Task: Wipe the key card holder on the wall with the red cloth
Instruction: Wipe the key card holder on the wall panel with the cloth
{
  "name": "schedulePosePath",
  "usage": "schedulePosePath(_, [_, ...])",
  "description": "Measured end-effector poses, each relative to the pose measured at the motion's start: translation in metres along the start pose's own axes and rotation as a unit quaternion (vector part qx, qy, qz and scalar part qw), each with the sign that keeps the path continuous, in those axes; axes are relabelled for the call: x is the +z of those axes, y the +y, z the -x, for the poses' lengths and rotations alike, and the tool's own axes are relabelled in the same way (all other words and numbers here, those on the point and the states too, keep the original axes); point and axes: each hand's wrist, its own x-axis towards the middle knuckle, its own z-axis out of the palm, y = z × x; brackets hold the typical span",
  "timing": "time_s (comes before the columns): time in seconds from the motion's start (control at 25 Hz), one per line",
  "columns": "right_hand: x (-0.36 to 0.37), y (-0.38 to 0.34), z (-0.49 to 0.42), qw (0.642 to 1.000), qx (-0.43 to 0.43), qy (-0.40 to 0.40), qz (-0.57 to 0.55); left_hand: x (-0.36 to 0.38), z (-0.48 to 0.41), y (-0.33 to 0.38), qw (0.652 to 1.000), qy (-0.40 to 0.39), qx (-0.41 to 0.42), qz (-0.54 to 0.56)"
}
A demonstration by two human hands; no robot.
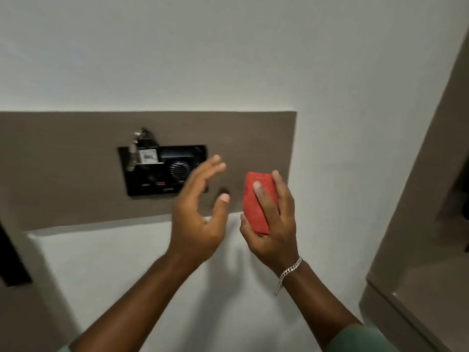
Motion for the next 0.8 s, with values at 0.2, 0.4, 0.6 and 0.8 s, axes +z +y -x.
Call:
schedulePosePath(0.2, [0.058,-0.068,-0.045,0.999,-0.028,-0.016,-0.004,-0.126,-0.031,-0.029,0.946,0.14,0.146,-0.253])
schedulePosePath(0.4, [0.102,-0.092,-0.066,0.998,-0.021,-0.022,0.063,-0.191,-0.061,-0.086,0.825,0.03,0.136,-0.547])
schedulePosePath(0.6, [0.11,-0.065,-0.056,0.993,-0.052,0.017,0.104,-0.196,-0.066,-0.119,0.744,0.07,0.202,-0.633])
schedulePosePath(0.8, [0.126,-0.074,-0.064,0.997,-0.007,0.068,0.041,-0.196,-0.067,-0.121,0.736,0.085,0.221,-0.635])
